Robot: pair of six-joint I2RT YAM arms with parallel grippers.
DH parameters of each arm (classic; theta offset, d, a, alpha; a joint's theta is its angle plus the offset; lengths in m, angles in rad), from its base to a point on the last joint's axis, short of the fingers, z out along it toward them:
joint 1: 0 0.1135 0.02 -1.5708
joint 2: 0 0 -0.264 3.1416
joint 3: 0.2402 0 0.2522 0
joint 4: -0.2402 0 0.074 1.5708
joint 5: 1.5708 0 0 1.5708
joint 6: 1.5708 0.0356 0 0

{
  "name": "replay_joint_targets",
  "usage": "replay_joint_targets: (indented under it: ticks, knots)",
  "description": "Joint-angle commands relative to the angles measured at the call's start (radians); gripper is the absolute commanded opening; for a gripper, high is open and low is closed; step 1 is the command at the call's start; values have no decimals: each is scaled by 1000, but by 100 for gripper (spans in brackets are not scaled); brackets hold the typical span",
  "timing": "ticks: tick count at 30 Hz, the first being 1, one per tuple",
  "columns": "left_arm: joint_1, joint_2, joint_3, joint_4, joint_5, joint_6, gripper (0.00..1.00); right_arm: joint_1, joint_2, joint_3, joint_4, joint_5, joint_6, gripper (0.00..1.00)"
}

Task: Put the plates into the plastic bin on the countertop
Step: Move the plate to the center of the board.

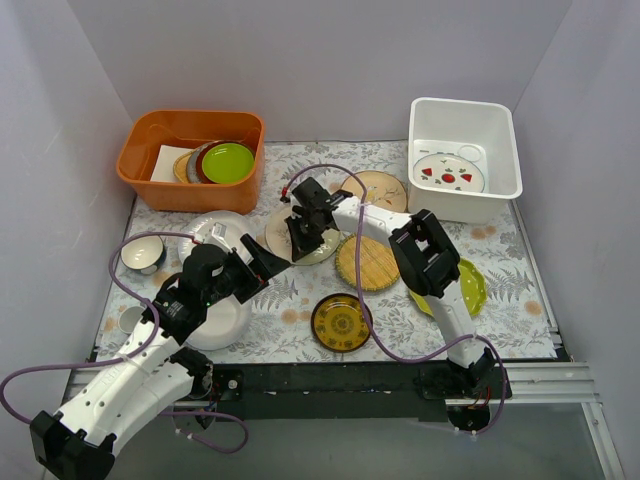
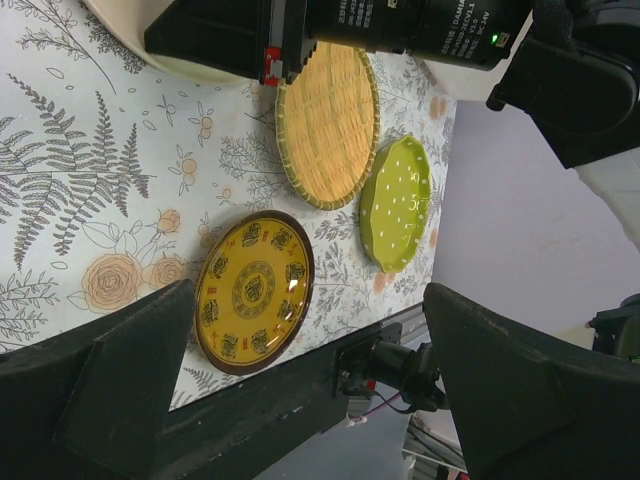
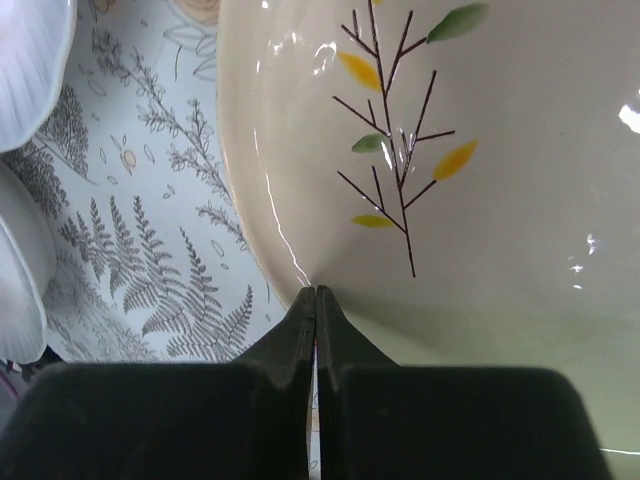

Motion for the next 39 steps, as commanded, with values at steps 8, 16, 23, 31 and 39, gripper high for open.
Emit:
replay_joint_targets:
  ticks: [8, 16, 23, 31, 39]
  knots:
    - [-3, -13, -20, -6, -15, -9, 98, 58, -35, -65, -137, -115, -67, 1]
    - [-3, 6, -13, 5, -13, -6, 98, 126, -18, -54, -158, -152, -107, 1]
    - [-3, 1, -20, 5, 0, 4, 98, 124, -130, -55, -108, 18, -86, 3]
    - [-3, 26, 15, -67, -56, 52, 98, 55, -185, 87, -192, 163, -101, 25]
    - [-3, 112, 32, -106, -95, 61, 98, -40, -252, 19, -166, 103, -130, 52]
